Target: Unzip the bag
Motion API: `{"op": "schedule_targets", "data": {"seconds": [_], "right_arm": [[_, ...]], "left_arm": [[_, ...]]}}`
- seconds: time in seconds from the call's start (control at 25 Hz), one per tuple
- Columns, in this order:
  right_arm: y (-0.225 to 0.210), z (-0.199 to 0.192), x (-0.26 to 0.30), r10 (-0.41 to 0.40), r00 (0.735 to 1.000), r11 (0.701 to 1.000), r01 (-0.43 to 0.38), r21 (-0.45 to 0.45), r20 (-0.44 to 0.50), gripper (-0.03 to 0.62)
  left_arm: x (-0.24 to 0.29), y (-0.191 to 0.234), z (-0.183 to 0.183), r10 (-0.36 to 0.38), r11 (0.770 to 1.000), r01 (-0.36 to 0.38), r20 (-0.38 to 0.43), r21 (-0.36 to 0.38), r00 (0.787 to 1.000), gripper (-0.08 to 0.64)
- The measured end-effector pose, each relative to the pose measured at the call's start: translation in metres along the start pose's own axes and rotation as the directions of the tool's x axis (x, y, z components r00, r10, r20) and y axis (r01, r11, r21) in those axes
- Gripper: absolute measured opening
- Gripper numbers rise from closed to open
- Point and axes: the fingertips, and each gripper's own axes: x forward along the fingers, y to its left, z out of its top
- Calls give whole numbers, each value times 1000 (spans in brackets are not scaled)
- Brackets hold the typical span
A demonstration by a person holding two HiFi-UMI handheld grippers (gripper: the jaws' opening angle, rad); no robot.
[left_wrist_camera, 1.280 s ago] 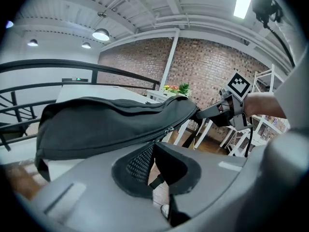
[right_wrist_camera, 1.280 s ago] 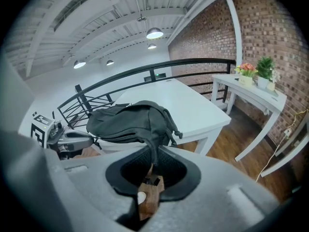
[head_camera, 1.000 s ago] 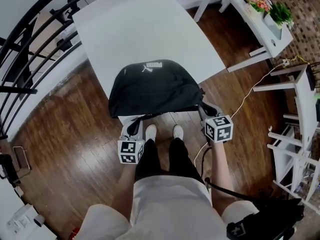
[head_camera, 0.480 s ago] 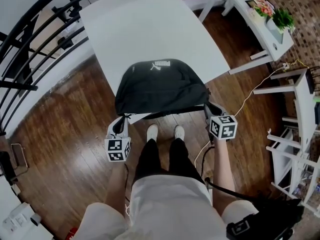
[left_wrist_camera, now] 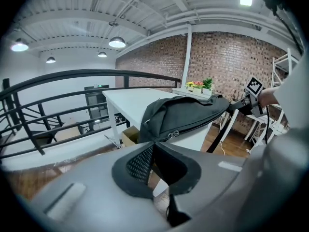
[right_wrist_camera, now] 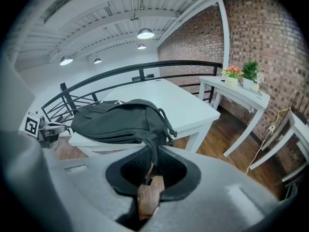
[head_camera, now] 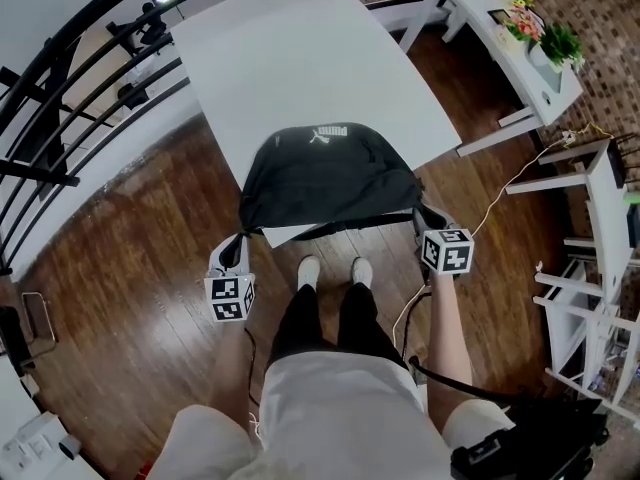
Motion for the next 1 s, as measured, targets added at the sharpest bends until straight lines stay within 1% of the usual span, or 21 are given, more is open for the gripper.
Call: {"op": "schedule_targets", "data": {"seconds": [0.08,0.16,0.28,0.36,0.48,0.56,0.64,0.72,0.76,0.8,0.84,0.88,0.92,1.0], "right_arm": [[-1,-1,0,-14,1000,1000,14,-16,-3,35],[-2,-1,1,-32,999,999,32,-28,-8,35],[-2,-2,7,-53,999,998,53,-19,-13,37],[-3,-9,9,-55,998,998,54,-38,-40,43],[-8,-33,1,-72,993,993,63,-97,-96,55],[-14,-45,-14,-89,992,992,80,-95,-91,55],[-15,-47,-37,-82,996,995,80,-54,-35,55],[-6,-44,-71,-50,996,999,52,-16,69,54],[2,-40,-91,-29,990,1000,30,-5,135,52],[12,-35,-113,-5,978,1000,6,-1,206,36],[22,-30,-136,21,961,1000,-20,-4,277,1],[34,-27,-161,49,939,999,-47,-15,339,-8],[47,-26,-188,81,917,997,-73,-37,391,-8],[72,-27,-244,145,868,989,-113,-95,476,-8]], "left_arm": [[-2,6,-1,-9,1000,9,-4,19,1000,23],[-1,5,-1,-33,998,33,-10,51,999,23],[-3,-1,-1,-85,995,86,-20,48,996,26],[-9,-9,-7,-109,993,110,-28,42,994,35],[-32,-18,-22,-113,993,115,-36,34,993,48],[-52,-18,-31,-97,995,98,-34,27,995,49],[-72,-23,-36,-78,997,78,-15,3,997,48],[-95,-39,-36,-64,998,64,26,-3,998,41],[-107,-52,-30,-60,998,60,57,3,997,35],[-119,-66,-22,-59,998,58,93,13,994,30],[-131,-83,-10,-60,998,57,134,25,989,25],[-146,-103,4,-63,998,58,177,37,982,18],[-163,-126,19,-70,997,59,222,52,973,18],[-203,-175,54,-92,994,68,317,89,944,18]]}}
